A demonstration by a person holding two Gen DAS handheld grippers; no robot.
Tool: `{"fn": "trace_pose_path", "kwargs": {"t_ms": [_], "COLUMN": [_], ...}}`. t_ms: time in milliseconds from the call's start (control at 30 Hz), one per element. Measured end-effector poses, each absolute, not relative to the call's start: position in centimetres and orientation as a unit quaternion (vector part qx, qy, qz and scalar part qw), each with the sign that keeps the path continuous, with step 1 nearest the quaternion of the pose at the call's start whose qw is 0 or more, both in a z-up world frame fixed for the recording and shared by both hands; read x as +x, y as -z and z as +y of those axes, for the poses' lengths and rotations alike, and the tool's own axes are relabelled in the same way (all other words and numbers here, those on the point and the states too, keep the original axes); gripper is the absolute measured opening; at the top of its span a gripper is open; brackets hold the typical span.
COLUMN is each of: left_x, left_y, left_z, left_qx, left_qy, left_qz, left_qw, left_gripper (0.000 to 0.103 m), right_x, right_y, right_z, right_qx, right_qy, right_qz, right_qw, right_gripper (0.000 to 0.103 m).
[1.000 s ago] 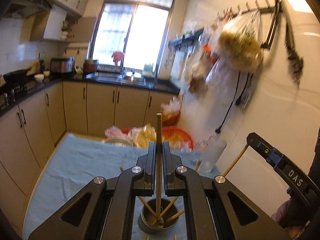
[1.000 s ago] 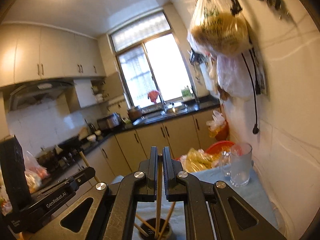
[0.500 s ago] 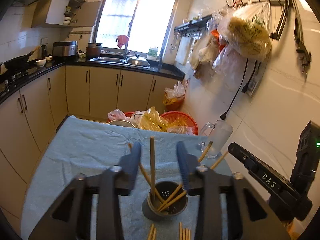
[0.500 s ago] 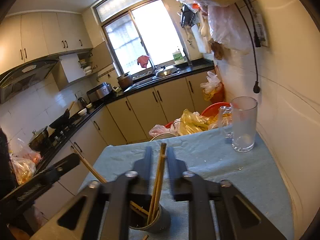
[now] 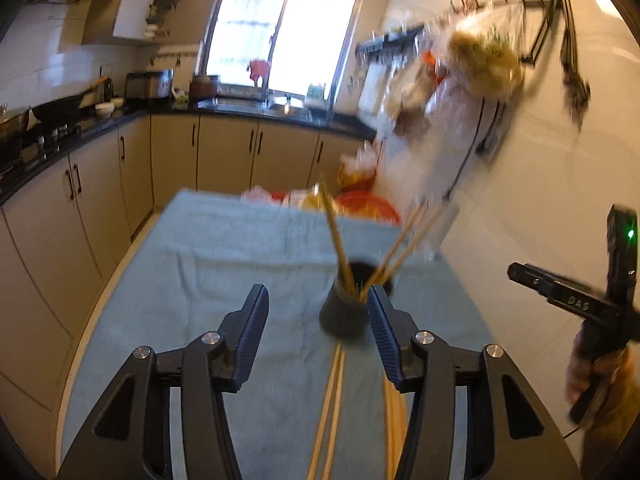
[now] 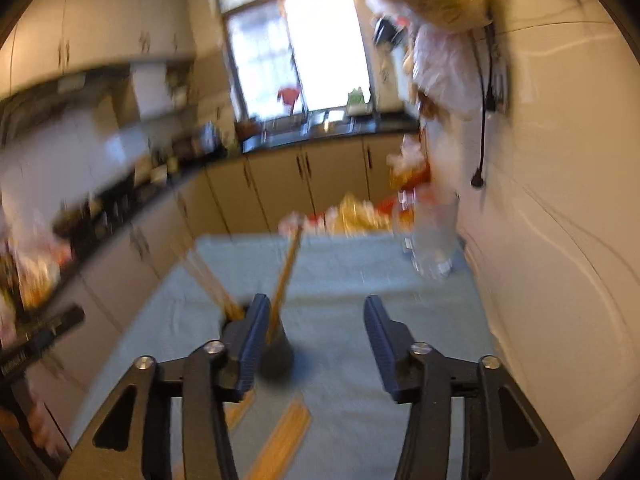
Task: Organize utensils
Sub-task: 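Return both grippers to the chopsticks on the towel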
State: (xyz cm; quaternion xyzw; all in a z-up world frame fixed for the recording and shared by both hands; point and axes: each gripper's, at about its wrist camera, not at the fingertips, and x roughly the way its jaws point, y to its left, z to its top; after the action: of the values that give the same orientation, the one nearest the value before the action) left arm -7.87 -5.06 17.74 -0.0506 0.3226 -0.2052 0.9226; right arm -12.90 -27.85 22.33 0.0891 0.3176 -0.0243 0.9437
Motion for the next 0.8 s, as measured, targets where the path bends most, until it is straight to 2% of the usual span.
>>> {"fn": "trace_pose_path", "kwargs": {"t_ms": [133,200,267,333,467,800], "left_x": [-9.1,-9.4,-9.7,-10.0,-9.6,-7.6], "left_y": [-11.4,-9.0,-6.4,-4.2,-2.9,-1.4], "left_z": [-6.4,-7.3,-8.6,-9.5,-9.5,-10.4], "left_qx": [-0.014,0.007,0.038,0.062,0.06,0.062], "left_qy": [0.224,0.234,0.24,0.243,0.232,0.238], "left_qz": [0.4,0.427,0.454,0.474,0.48,0.496], "left_qw": [0.888,0.873,0.857,0.844,0.844,0.832], "left_gripper": [0.05,0.042,0.024,0.017,0.017,0.017], "right_x": [-15.2,-16.5,-17.3,-17.7,-17.9,-16.1], "right_y": [-18.0,-14.8,-11.4,-8.6,-5.4,-3.4], "right_z": [-27.0,-26.3,-25.5,-24.9,-22.9,-21.4], "right_qx": [0.063,0.066,0.08,0.107,0.116,0.109], "right_qy": [0.008,-0.01,-0.031,-0.05,-0.065,-0.058], "right_qz": [0.391,0.422,0.45,0.47,0.482,0.483], "right_qw": [0.918,0.904,0.889,0.875,0.866,0.867], "right_gripper": [0.056,0.051,0.035,0.03,0.028,0.028]}}
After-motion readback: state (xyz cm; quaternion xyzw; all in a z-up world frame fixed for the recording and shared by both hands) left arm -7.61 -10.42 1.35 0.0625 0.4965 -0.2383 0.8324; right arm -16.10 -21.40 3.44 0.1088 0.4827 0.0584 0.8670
